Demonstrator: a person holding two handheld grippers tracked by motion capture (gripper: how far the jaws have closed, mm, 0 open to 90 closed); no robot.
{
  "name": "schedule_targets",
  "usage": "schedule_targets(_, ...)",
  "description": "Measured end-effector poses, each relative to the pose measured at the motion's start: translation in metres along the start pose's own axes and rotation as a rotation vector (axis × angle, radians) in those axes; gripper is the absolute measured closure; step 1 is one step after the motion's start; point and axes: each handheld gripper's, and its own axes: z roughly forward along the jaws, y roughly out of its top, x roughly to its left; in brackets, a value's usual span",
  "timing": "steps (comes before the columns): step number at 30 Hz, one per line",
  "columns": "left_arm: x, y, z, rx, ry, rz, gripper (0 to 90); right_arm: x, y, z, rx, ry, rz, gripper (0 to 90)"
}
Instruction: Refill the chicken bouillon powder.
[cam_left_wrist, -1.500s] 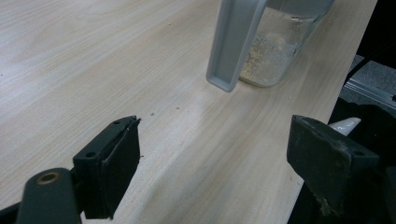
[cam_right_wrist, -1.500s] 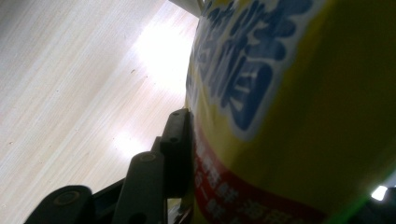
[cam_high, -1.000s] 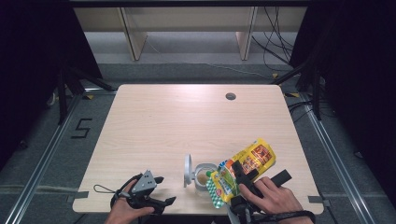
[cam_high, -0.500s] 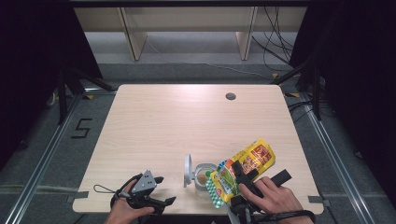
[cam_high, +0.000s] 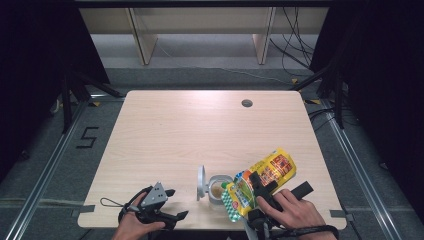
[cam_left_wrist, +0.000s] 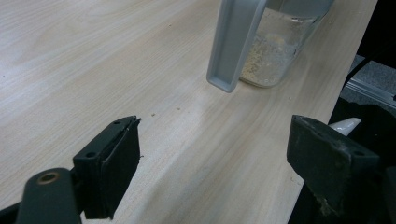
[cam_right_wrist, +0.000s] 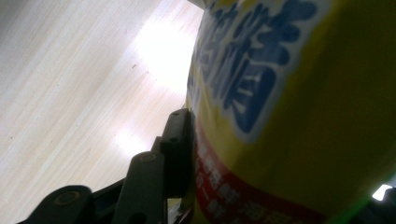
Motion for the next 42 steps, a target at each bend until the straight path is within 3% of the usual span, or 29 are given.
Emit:
schedule_targets(1,0.0002,0.0,0.0001,0.0,0.0,0.0,17.0,-0.0006,-0.0005,-0.0003,-0.006,0.018,-0.001,62.8)
schedule_targets(3,-0.0015,-0.0006,0.0009,0.002,-0.003,-0.035,16.9,-0.0009,-0.0018,-0.0017,-0.002,-0.008,0.0,62.8)
schedule_targets(6,-0.0017,-0.0004,0.0006,0.004,-0.006,-0.032,17.0,-0.0012,-0.0026,-0.002,0.003,-0.01,-0.009,62.9)
schedule_targets(8,-0.0016,-0.0005,0.0007,0.003,-0.004,-0.034,17.0,0.002,-0.0011,-0.0019,0.011,-0.002,0.021,62.8)
schedule_targets(9,-0.0015,-0.0005,0.0005,0.003,-0.004,-0.031,17.0,0.0013,-0.0005,-0.0008,0.009,-0.003,-0.01,62.8)
schedule_targets(10,-0.0005,-0.0001,0.0003,0.0,-0.005,-0.011,17.0,0.0029,0.0003,-0.0014,0.016,-0.002,0.013,62.9)
schedule_targets(11,0.0001,0.0,0.0002,-0.001,0.001,0.0,17.0,0.0011,-0.0009,-0.0013,0.005,-0.004,-0.008,62.9)
schedule_targets(13,0.0,0.0,0.0004,-0.001,-0.005,-0.006,17.0,0.0007,-0.0022,-0.0018,0.001,-0.008,0.0,62.9)
schedule_targets(14,-0.0015,-0.0006,0.0007,0.002,-0.003,-0.034,17.0,0.0014,-0.0013,-0.0021,0.01,0.012,0.015,63.0)
schedule_targets(15,-0.0016,-0.0005,0.0008,0.002,-0.005,-0.034,17.0,0.0002,-0.0016,-0.0013,0.009,-0.009,-0.02,62.9)
schedule_targets(17,-0.0001,0.0,0.0005,0.0,-0.007,-0.004,17.0,0.0022,-0.0009,-0.0023,0.01,-0.001,0.014,63.0)
schedule_targets(18,-0.0014,-0.0005,0.0008,0.001,-0.004,-0.032,17.0,0.0012,-0.001,-0.0015,0.004,-0.004,-0.012,62.9)
schedule_targets(19,-0.0015,-0.0005,0.0008,0.001,-0.004,-0.034,17.0,0.0011,-0.0005,-0.0014,0.007,-0.004,-0.013,63.0)
schedule_targets(21,-0.0015,-0.0005,0.0006,0.001,-0.004,-0.033,17.0,0.0009,-0.0006,-0.0015,0.006,-0.005,-0.015,62.9)
schedule_targets(22,-0.0006,-0.0001,0.0006,0.0,-0.007,-0.013,17.0,0.001,-0.0005,-0.0019,0.008,-0.002,-0.015,62.9)
schedule_targets(23,-0.0016,-0.0005,0.0008,0.002,-0.005,-0.034,16.9,0.0002,-0.0005,-0.0014,0.001,0.014,-0.017,63.0)
schedule_targets(25,-0.0008,-0.0003,0.0008,0.002,-0.007,-0.019,17.0,0.0009,-0.0003,-0.0013,0.005,-0.005,-0.016,62.9)
schedule_targets(29,-0.0013,-0.0005,0.0011,0.001,-0.005,-0.032,17.0,-0.0003,-0.0001,-0.0018,0.0,0.014,-0.022,63.0)
schedule_targets(31,-0.0014,-0.0005,0.0009,0.002,-0.007,-0.031,17.0,0.0003,0.0026,-0.0047,0.012,0.015,0.003,63.0)
schedule_targets(32,-0.0015,-0.0004,0.0009,0.002,-0.006,-0.032,17.0,-0.0015,0.0033,-0.0058,0.003,-0.01,-0.026,63.0)
schedule_targets(33,-0.0008,-0.0001,0.0009,0.002,-0.008,-0.021,17.0,0.0002,0.0047,-0.0066,0.005,-0.009,0.004,63.1)
schedule_targets(34,-0.0013,-0.0004,0.0008,0.003,-0.006,-0.028,17.0,-0.0004,0.0061,-0.0061,0.004,-0.007,-0.01,63.1)
schedule_targets(35,-0.0016,-0.0004,0.0005,0.003,-0.006,-0.031,16.9,-0.0033,0.0063,-0.0044,0.003,-0.007,-0.075,63.1)
schedule_targets(36,0.0002,0.0001,-0.0001,0.001,-0.001,0.004,17.0,-0.0031,0.0067,-0.0036,0.002,0.02,-0.063,63.1)
schedule_targets(37,0.0,0.0001,-0.0002,0.001,-0.001,0.001,17.0,-0.0017,0.0067,-0.0031,0.0,0.022,-0.041,63.1)
schedule_targets(39,-0.0001,-0.0001,0.0005,-0.006,-0.002,-0.008,17.0,-0.0007,0.0066,-0.0036,-0.001,-0.001,-0.044,63.1)
schedule_targets(40,-0.0014,-0.0005,0.0007,0.001,-0.003,-0.037,17.0,-0.002,0.006,-0.0034,-0.008,-0.004,-0.068,63.1)
schedule_targets(42,-0.0014,-0.0004,0.0006,0.002,-0.005,-0.031,17.0,-0.0008,0.0063,-0.004,-0.002,-0.002,-0.043,63.1)
